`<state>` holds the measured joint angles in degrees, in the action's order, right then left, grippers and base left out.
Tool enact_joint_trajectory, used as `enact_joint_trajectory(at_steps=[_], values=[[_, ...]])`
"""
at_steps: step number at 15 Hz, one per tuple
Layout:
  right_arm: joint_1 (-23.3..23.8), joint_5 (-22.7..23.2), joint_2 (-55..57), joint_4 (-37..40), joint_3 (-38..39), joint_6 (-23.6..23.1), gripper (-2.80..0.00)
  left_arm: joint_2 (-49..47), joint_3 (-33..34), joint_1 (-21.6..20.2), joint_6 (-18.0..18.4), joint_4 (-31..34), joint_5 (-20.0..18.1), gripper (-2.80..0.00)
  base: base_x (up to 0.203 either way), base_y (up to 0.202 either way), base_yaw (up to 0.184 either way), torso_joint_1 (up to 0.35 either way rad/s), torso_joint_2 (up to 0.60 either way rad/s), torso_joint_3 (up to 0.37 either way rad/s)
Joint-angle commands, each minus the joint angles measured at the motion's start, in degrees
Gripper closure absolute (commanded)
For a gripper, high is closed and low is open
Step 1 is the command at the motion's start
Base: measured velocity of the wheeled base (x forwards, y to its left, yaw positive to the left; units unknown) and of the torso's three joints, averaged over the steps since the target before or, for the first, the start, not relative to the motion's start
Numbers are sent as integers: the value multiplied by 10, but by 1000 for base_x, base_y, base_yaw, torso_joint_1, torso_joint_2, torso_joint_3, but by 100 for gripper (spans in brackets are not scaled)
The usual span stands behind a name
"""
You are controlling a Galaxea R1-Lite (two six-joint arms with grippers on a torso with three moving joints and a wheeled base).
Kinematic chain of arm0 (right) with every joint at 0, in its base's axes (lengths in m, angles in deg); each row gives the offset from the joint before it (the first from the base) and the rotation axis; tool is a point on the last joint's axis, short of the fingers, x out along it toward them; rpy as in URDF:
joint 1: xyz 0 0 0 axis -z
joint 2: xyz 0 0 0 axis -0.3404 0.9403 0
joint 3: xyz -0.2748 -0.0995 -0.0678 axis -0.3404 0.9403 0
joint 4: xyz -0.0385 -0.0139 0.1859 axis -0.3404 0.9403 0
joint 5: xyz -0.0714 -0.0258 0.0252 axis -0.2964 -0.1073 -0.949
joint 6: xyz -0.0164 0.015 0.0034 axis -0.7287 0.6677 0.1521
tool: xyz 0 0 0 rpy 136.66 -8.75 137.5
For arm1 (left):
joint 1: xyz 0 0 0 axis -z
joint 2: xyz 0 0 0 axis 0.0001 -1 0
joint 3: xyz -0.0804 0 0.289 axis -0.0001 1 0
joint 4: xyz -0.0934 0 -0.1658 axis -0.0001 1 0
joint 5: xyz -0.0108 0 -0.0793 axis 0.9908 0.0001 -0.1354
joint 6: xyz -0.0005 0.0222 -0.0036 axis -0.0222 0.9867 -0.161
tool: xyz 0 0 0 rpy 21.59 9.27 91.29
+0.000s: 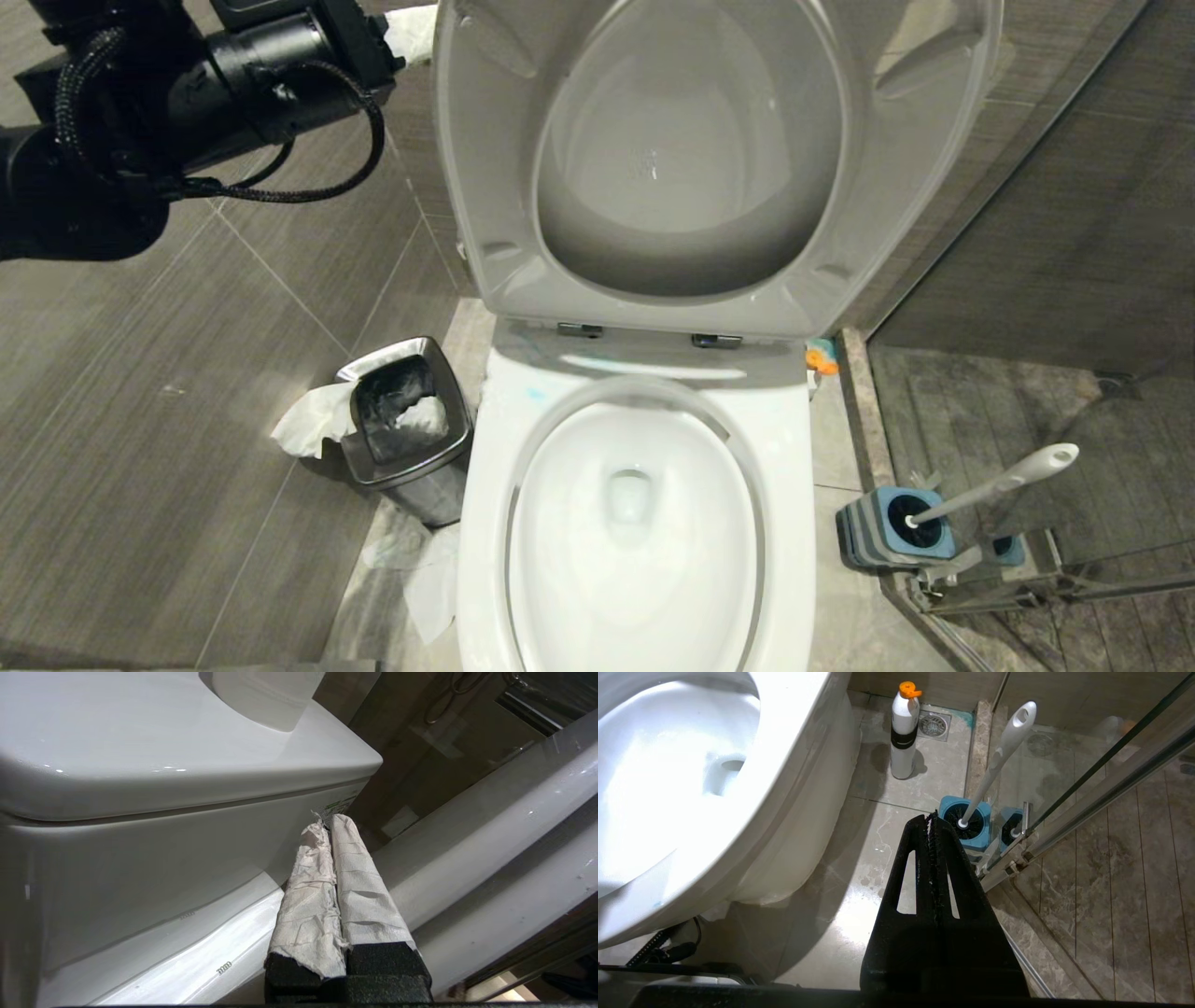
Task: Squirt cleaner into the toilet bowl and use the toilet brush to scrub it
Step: Close the toilet lid
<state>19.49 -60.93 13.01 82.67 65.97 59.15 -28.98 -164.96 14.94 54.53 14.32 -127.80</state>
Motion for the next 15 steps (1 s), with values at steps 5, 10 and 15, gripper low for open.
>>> enact_joint_trajectory(at_steps=[5,10,15], values=[[0,0,0,0,0,0,0,38,55,-14,0,-3,-44,0,0,0,0,0,0,0],[0,0,0,0,0,0,0,39,63,-15,18,-6,-53,0,0,0,0,0,0,0],[0,0,0,0,0,0,0,86,145,-21,17,-5,-103,0,0,0,0,0,0,0]])
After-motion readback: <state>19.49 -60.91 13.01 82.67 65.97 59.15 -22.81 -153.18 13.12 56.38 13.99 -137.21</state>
